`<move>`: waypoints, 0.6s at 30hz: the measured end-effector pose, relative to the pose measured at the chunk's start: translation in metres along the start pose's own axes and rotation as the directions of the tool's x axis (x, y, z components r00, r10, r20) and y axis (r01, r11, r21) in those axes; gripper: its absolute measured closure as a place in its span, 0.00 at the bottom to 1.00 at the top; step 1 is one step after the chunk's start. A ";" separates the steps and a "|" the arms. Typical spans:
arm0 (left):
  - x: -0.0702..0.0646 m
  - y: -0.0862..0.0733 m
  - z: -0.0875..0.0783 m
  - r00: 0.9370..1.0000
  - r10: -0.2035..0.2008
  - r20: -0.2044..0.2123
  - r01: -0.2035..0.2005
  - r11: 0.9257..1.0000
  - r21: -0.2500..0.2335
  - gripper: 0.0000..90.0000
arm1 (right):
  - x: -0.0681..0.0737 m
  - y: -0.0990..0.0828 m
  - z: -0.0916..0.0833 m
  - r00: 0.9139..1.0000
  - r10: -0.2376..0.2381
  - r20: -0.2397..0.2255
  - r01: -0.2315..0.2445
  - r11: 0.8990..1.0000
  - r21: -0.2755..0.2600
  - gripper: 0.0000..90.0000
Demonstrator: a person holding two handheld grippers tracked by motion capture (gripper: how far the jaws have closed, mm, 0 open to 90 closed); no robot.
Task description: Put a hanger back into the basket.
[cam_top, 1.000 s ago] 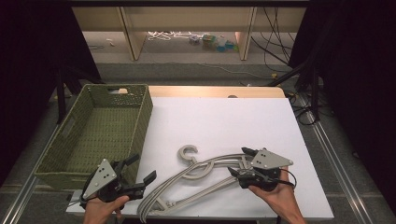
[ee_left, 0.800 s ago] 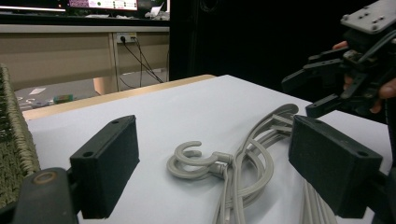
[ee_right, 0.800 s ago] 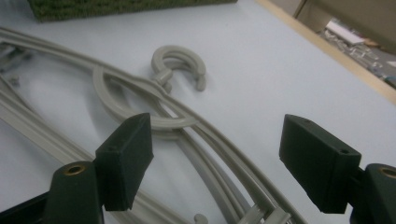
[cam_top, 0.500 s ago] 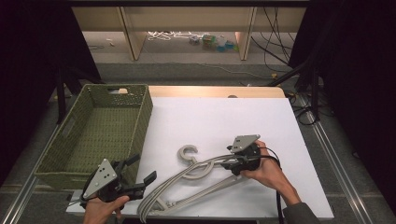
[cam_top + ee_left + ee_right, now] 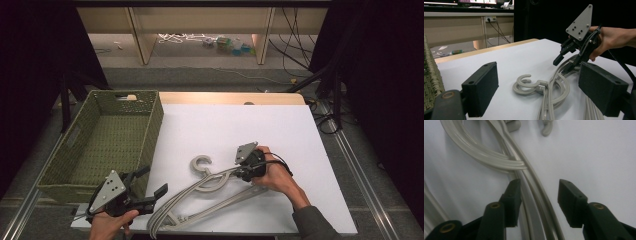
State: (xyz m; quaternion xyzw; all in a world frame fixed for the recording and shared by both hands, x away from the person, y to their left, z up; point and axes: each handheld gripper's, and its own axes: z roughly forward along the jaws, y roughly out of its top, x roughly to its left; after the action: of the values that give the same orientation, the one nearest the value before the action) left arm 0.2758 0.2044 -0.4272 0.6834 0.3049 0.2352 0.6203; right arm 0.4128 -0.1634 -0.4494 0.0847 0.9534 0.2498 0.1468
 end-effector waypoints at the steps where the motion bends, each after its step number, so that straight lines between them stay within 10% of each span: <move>1: 0.000 0.000 0.000 1.000 -0.001 0.000 0.001 1.000 -0.001 0.18 | 0.000 0.001 0.001 1.000 -0.010 0.001 0.010 1.000 0.001 0.65; 18: 0.000 0.000 0.001 1.000 0.016 0.002 -0.016 1.000 0.004 0.18 | -0.002 0.005 0.006 0.983 -0.183 -0.027 0.184 0.982 0.039 0.85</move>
State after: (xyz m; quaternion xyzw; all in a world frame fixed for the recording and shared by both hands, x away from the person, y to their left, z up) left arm 0.2763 0.2040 -0.4270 0.6871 0.2994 0.2389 0.6174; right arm 0.4166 -0.1565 -0.4512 -0.0033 0.9637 0.2165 0.1565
